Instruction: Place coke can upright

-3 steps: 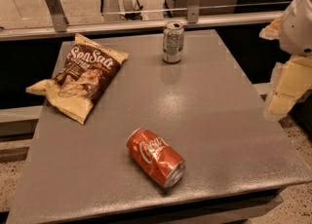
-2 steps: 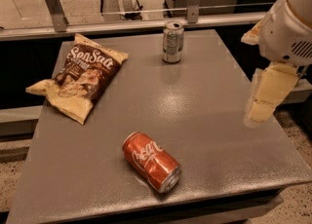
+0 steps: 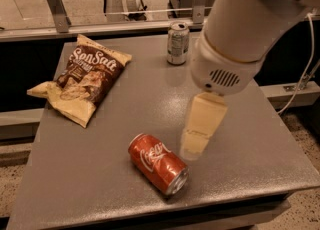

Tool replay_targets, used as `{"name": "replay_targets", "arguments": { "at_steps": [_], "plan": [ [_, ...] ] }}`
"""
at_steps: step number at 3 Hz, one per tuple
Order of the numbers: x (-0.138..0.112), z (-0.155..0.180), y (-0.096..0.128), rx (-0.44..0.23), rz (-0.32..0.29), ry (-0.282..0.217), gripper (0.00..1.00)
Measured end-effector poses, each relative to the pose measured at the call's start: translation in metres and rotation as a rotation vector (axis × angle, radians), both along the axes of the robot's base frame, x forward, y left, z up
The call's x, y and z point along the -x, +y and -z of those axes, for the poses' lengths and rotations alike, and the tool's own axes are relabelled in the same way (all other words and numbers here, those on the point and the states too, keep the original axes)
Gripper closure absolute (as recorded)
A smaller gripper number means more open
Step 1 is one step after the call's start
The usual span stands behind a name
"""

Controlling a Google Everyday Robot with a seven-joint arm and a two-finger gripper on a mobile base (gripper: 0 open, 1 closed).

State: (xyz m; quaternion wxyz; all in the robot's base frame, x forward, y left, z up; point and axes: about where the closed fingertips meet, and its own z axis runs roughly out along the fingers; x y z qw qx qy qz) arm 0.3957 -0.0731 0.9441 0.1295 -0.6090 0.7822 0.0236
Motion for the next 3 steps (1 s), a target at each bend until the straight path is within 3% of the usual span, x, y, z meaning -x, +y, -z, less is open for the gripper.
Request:
{"name": "replay_targets", "arguments": {
  "at_steps": [2,3],
  "plan": [
    [0.018,0.05,0.066,0.025,0.105,0.124,0.0],
    [0.026,0.074,0.089,0.03,0.162,0.161,0.0]
  ]
}}
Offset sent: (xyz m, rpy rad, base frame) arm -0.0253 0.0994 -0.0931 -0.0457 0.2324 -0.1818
